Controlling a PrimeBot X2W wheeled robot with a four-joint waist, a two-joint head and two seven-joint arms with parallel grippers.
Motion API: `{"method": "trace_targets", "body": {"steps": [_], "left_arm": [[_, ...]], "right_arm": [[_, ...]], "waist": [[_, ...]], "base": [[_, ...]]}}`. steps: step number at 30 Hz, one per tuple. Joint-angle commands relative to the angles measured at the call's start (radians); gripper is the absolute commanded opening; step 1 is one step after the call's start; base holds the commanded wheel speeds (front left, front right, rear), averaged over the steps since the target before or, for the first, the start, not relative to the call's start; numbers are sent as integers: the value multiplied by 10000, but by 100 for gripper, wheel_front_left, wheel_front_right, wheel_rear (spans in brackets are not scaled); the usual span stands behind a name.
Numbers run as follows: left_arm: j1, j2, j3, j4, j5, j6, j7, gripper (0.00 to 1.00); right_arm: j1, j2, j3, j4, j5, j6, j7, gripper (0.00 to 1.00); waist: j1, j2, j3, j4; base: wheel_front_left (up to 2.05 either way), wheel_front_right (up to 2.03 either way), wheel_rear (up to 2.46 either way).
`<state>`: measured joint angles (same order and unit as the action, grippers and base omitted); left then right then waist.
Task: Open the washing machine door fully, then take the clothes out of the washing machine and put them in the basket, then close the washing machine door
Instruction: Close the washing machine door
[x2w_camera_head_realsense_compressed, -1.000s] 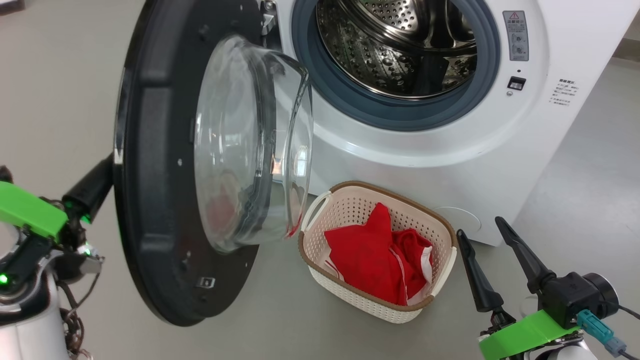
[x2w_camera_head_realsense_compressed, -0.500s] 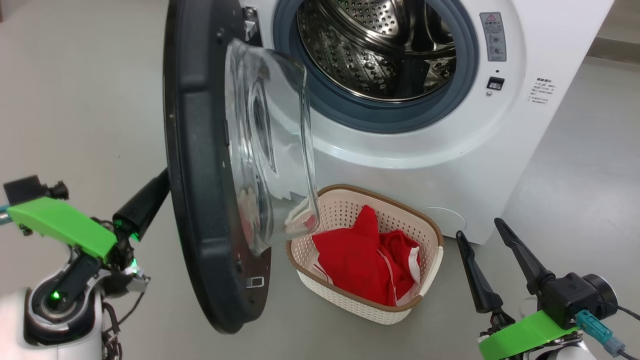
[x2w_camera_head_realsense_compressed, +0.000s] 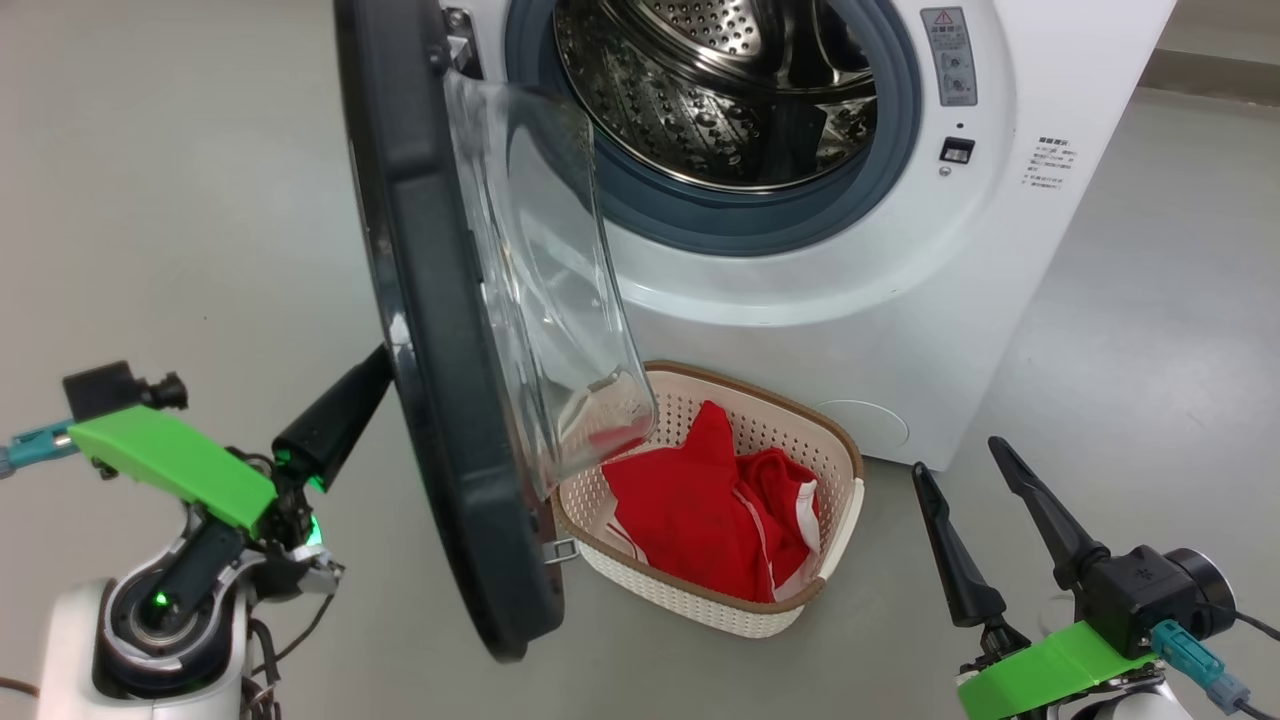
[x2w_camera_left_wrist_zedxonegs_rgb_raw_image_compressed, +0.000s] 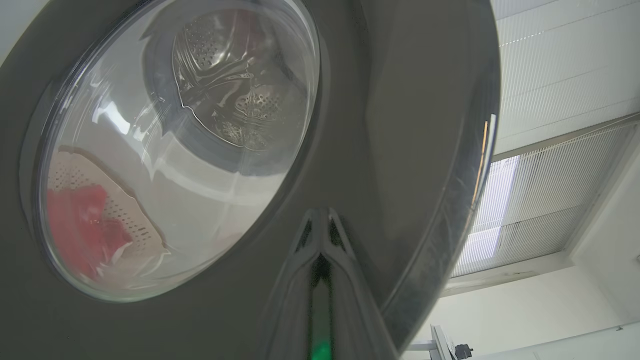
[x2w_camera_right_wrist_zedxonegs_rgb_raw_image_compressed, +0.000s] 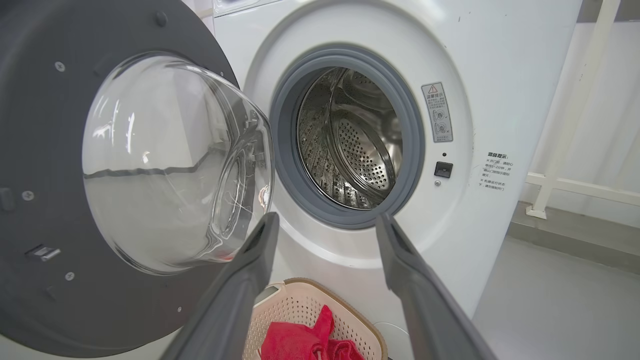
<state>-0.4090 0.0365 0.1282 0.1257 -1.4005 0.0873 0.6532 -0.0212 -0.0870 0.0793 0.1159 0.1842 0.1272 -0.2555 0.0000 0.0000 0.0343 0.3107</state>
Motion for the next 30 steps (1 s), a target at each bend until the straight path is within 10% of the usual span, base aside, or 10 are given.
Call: {"method": "trace_targets", "body": {"steps": [1, 11, 12, 13, 20, 30], "left_arm": [[-72, 138, 90, -402, -102, -127, 46, 0], [138, 170, 107, -692, -33, -350, -548, 3], [159, 232, 168, -733, 80, -408, -679, 28], [178, 305, 212, -767, 232, -478, -826, 100], [482, 724, 213, -1143, 1929, -1296, -2333, 100], [1110, 1825, -835, -1216, 7302, -2014, -6750, 100]], "right_arm": [[-211, -68, 224, -233, 34, 35, -63, 100], [-265, -91, 245, -227, 49, 35, -63, 100], [-280, -100, 251, -227, 54, 35, -63, 100], [-296, -111, 247, -230, 57, 35, -63, 100], [-392, -149, 232, -254, 59, 35, -63, 100], [-597, -212, 323, -229, 126, 35, -63, 100]], "waist": [[0, 0, 16, -20], [0, 0, 144, -83], [0, 0, 166, -91], [0, 0, 187, -94], [0, 0, 326, -144], [0, 0, 497, -367]], "base": [[0, 0, 0], [0, 0, 0], [0, 0, 0], [0, 0, 0], [0, 0, 0], [0, 0, 0]]}}
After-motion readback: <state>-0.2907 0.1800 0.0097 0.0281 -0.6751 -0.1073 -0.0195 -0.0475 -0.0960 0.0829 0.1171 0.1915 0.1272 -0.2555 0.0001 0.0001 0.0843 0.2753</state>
